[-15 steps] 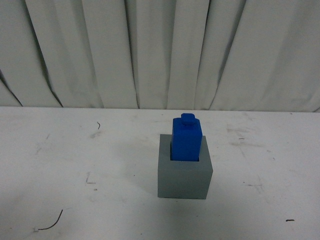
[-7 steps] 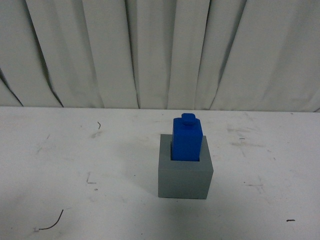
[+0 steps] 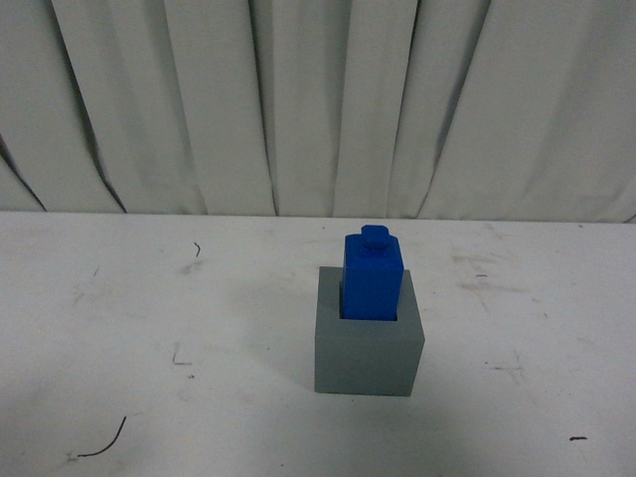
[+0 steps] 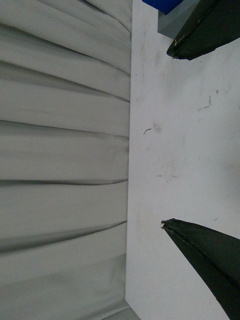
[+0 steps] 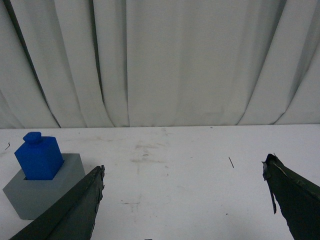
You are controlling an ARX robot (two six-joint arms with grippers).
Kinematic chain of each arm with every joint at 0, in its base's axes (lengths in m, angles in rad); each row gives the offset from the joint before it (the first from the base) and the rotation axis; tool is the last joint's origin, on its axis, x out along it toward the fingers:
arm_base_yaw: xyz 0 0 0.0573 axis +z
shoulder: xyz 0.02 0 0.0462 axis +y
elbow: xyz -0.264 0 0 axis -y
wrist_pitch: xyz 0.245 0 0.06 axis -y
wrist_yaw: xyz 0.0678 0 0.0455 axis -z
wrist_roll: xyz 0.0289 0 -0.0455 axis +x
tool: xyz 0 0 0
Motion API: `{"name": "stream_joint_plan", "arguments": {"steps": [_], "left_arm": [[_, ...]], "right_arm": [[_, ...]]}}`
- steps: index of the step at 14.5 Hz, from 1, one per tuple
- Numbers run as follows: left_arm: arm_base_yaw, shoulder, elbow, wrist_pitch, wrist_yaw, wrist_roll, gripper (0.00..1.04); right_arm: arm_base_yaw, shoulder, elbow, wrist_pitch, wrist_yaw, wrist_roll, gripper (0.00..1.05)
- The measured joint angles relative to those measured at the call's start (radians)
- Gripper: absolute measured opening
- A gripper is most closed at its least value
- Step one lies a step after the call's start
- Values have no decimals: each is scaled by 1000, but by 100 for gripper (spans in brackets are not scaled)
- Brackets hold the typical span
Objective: Insert blue part into gray base
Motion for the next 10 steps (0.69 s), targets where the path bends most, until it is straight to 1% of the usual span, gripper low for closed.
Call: {"name": "stream_joint_plan", "arguments": {"steps": [10], "left_arm": [[0, 0, 0, 0, 0, 0, 98]], "right_arm": [[0, 0, 0, 0, 0, 0, 98]]}}
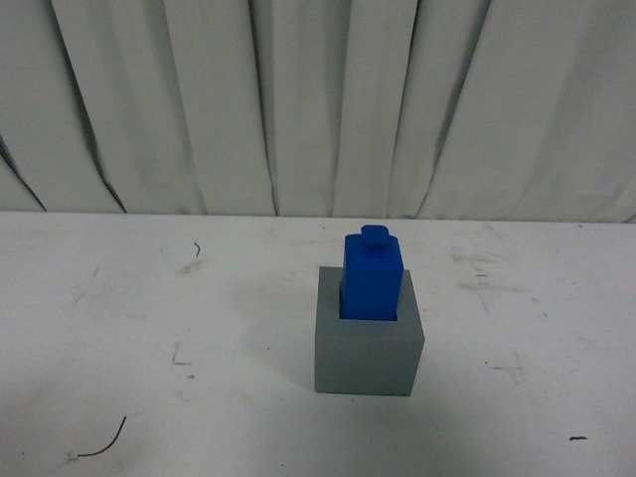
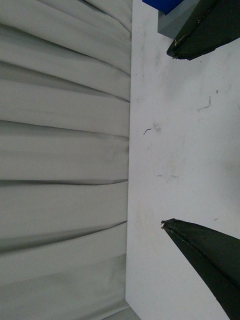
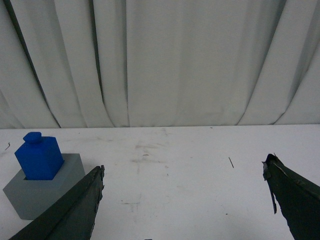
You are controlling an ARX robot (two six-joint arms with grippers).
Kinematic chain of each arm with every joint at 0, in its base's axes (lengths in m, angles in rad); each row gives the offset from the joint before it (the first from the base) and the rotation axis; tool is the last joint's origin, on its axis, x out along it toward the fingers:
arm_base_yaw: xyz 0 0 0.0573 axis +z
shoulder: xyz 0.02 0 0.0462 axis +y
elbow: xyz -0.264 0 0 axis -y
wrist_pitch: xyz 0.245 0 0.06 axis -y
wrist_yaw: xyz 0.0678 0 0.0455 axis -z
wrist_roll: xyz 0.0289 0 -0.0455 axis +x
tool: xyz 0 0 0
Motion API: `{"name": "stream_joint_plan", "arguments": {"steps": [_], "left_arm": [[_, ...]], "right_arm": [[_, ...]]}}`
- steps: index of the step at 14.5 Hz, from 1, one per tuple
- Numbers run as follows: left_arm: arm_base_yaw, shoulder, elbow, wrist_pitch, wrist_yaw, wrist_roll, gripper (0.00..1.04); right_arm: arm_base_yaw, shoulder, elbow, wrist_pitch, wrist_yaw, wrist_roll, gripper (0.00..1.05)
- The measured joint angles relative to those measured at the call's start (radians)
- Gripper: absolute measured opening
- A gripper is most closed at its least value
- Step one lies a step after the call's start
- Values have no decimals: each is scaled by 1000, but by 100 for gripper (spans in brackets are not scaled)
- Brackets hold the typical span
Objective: Insert blue part into gray base
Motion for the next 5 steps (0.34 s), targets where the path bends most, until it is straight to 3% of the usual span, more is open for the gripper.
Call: {"name": "stream_joint_plan", "arguments": {"steps": [5], "left_arm": [[0, 0, 0, 0, 0, 0, 98]], "right_arm": [[0, 0, 0, 0, 0, 0, 98]]}}
